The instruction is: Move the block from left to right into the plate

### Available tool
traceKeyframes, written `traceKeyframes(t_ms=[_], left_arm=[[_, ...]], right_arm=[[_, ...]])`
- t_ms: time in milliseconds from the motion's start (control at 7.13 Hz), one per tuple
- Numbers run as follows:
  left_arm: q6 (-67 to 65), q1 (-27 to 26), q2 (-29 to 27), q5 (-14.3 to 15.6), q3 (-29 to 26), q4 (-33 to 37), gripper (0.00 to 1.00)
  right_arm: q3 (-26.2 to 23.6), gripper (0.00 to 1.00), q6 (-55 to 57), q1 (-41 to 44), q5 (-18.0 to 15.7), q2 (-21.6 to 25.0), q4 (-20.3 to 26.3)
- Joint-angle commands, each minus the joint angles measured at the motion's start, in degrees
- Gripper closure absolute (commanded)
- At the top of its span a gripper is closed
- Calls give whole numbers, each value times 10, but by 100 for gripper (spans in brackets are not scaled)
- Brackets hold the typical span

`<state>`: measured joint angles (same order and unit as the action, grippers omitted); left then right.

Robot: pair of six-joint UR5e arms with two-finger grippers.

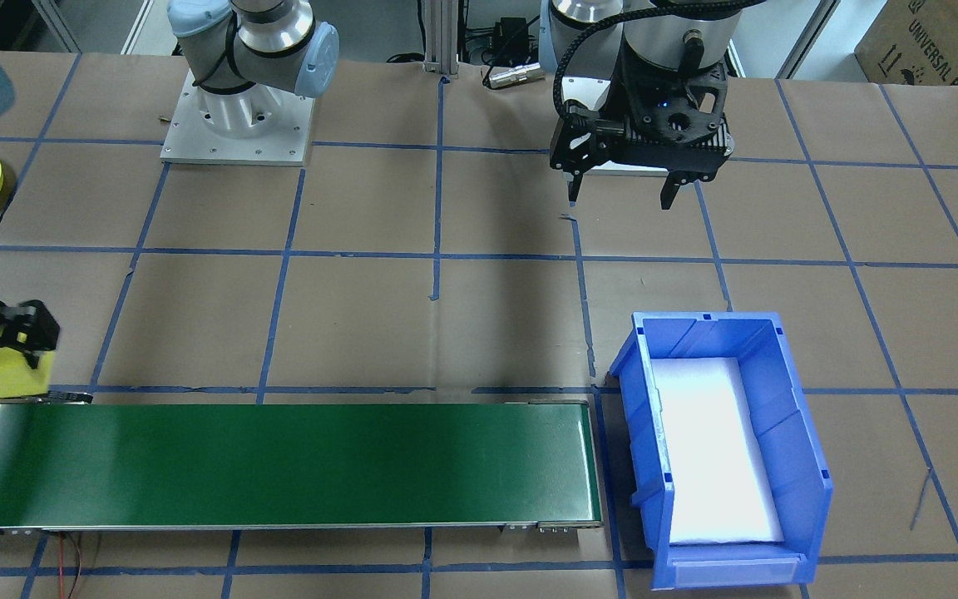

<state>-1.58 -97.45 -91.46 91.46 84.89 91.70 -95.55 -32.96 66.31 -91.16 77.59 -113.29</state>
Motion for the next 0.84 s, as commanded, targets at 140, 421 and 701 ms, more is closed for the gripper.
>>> traceKeyframes(t_ms=[140,421,701], left_arm=[[-4,0,0,-2,1,-3,0],[-3,0,0,-2,0,-3,0],[-3,0,0,-2,0,-3,0]], right_arm=[[-23,59,-294,-275,5,13,30],[-53,61,-382,-391,8,13,32],[-126,63,-414,-466,34,13,18]])
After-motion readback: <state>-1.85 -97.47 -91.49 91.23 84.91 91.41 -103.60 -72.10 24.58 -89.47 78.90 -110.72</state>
